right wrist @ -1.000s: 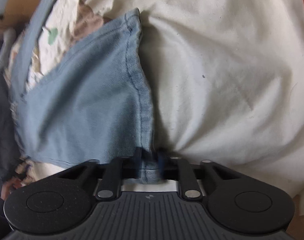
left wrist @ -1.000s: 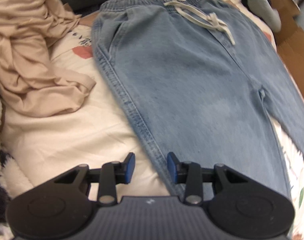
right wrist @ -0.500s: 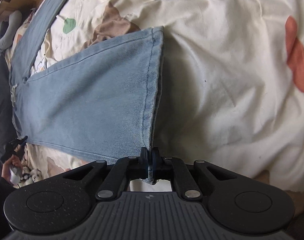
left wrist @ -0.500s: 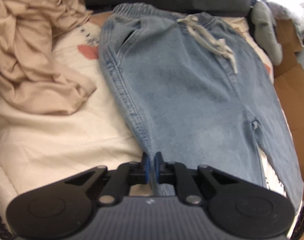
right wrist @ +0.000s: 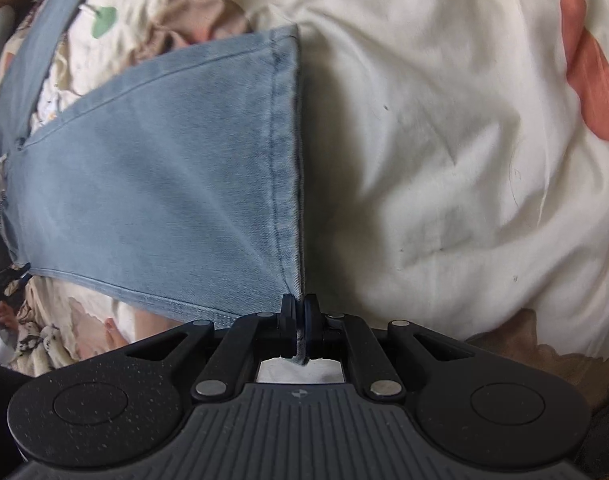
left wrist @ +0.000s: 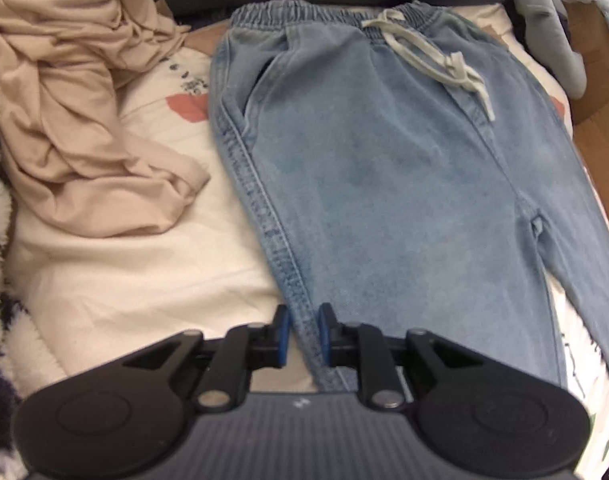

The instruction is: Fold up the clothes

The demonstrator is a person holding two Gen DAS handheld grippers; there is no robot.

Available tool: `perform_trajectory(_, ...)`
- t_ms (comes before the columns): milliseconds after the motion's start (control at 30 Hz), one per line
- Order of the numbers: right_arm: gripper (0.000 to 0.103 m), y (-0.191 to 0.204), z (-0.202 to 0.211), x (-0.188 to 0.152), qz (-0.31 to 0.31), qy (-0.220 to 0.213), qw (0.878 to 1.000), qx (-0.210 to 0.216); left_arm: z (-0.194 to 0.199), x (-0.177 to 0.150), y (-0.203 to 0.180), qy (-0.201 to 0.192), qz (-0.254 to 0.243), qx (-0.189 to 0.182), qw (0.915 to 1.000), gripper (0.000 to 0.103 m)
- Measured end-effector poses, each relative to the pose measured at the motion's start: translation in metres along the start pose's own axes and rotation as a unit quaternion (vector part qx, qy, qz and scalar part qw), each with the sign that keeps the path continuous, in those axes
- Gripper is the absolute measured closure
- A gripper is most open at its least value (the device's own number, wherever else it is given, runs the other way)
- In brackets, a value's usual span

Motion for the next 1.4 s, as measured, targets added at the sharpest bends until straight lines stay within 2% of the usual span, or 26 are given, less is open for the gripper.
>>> perform_trajectory(100, 0.103, -0.01, -0.001, 0.004, 0.003, 0.011, 1.0, -0.022, 0.019, 0.005, -0.003, -0.01, -0.016, 0.011, 0.9998, 0.087)
perform_trajectory(300, 0.103, 0.002, 0.03, 0.024, 0.057, -0.033, 0.998, 0.025, 0.064, 0.012, -0.005, -0.032, -0.025, 0.015, 0.9991, 0.087)
perform_trajectory(400, 0.103, 0.022, 0.037, 0.032, 0.095, -0.042, 0.993, 0.06, 0.079, 0.021, -0.011, -0.04, -0.033, 0.016, 0.9985, 0.086)
perform_trajectory(567, 0.102, 0.054, 0.046, 0.038, 0.151, -0.072, 0.982, 0.086, 0.092, 0.041, -0.022, -0.056, -0.045, 0.014, 0.9973, 0.069)
perform_trajectory(800, 0.099, 0.073, 0.035, 0.058, 0.158, -0.129, 0.977, 0.063, 0.064, 0.063, -0.034, -0.069, -0.059, 0.005, 0.9959, 0.063)
perform_trajectory(900, 0.087, 0.08, 0.027, 0.064, 0.163, -0.144, 0.975, 0.051, 0.041, 0.075, -0.039, -0.075, -0.071, 0.023, 0.9944, 0.061)
perform_trajectory(1067, 0.087, 0.102, 0.007, 0.069, 0.185, -0.158, 0.969, 0.033, 0.004, 0.089, -0.047, -0.086, -0.073, 0.03, 0.9932, 0.061)
perform_trajectory(1233, 0.087, 0.121, -0.01, 0.076, 0.201, -0.155, 0.967, 0.016, -0.027, 0.095, -0.054, -0.089, -0.065, 0.017, 0.9938, 0.061)
perform_trajectory(1400, 0.087, 0.129, -0.023, 0.078, 0.222, -0.155, 0.963, -0.009, -0.047, 0.099, -0.068, -0.104, -0.11, 0.032, 0.9879, 0.064)
Point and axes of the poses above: each gripper's, at about its wrist camera, not at the fingertips, and z roughly against the way its jaws point, y to its left, x to its top, the point moved 6 cm from there along -z, roughly the way its jaws point, and after that the axes turned 12 degrees about -z, right-handed, at the moved point
